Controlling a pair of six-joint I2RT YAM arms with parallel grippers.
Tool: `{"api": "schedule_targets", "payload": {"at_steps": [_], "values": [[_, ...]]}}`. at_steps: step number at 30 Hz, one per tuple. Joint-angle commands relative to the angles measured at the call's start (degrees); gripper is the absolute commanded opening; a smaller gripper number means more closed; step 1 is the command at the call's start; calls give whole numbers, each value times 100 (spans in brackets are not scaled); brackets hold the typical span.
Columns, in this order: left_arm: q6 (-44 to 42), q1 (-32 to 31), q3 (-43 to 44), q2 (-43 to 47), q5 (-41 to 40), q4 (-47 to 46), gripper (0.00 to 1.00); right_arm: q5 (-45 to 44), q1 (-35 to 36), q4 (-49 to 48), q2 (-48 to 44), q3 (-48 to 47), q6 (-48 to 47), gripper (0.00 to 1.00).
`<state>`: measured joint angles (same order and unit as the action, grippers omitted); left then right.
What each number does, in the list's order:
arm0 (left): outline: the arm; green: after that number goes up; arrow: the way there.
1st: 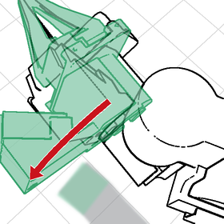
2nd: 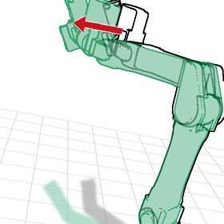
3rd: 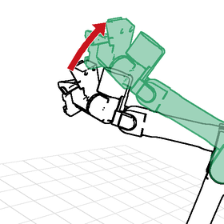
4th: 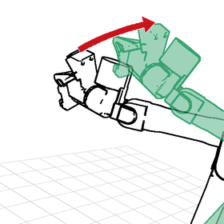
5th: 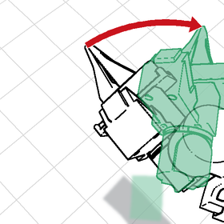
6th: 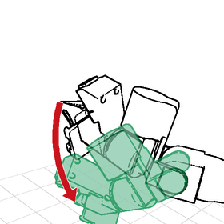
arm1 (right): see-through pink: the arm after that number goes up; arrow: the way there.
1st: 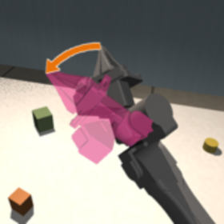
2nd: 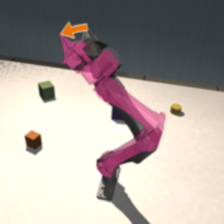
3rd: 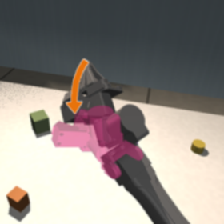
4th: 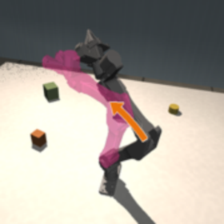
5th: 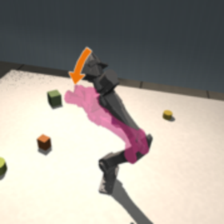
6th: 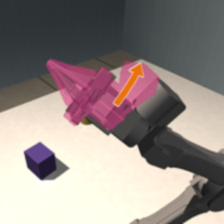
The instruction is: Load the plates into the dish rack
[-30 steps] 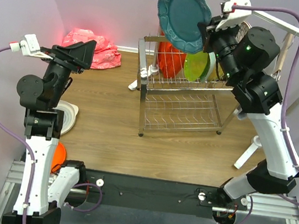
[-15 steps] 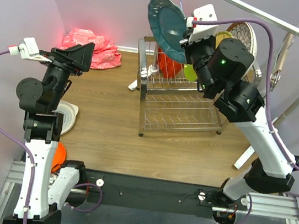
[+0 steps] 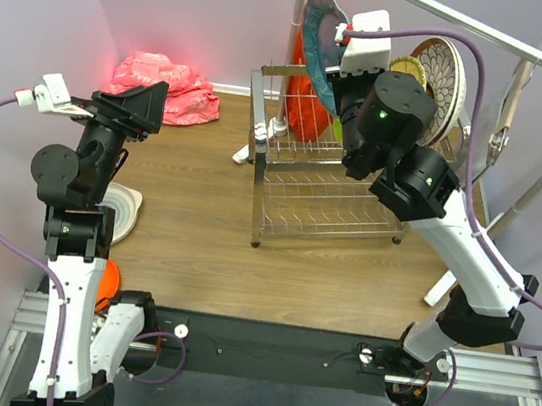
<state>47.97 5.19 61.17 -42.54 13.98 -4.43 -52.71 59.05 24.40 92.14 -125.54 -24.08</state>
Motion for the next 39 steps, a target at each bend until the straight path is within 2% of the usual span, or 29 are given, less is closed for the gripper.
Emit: {"api": "schedule_targets", "payload": {"at_steps": [1,9,39], "values": [[-42,79,-105,150,-9,-23,78,-828,90,-858,6,-287,280,0],[-15,131,-254,273,9,21,78,-1066,98,-858,94,-305,158,0],[-15,342,-369,264,202,12,78,-1233,-244,-1078,-346,899,140,1]]}}
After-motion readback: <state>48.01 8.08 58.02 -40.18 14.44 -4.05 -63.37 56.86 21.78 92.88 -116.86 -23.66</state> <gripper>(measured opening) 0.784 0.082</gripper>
